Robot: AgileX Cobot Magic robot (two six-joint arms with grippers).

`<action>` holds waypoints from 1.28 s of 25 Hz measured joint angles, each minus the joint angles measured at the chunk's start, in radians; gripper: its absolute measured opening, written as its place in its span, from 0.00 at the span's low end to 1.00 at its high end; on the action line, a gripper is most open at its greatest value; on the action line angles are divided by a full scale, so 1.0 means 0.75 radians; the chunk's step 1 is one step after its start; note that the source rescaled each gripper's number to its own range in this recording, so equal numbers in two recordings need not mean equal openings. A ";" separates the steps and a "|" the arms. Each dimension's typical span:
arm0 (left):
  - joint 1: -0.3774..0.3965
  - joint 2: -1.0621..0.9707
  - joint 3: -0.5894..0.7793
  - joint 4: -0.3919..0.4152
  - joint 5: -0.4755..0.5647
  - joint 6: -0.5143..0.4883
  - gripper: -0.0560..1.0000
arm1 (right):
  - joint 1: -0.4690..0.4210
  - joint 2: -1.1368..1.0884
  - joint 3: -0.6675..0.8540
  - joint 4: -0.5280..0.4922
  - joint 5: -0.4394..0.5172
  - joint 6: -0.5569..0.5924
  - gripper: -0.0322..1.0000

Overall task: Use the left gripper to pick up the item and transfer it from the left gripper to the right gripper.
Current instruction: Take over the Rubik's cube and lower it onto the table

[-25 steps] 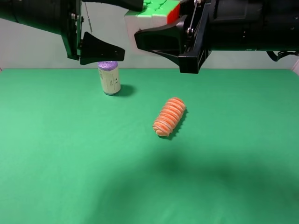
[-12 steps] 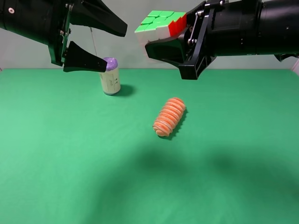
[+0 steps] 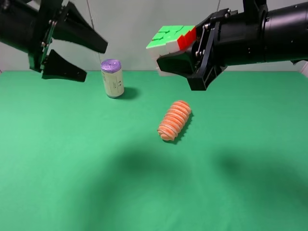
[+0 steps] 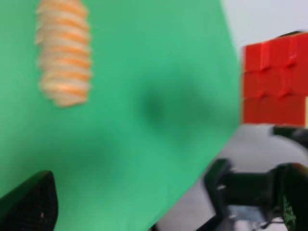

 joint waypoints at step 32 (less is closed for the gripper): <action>0.004 -1.238 -0.001 1.296 0.146 -0.672 0.80 | 0.000 0.000 0.000 -0.591 -0.019 0.691 0.03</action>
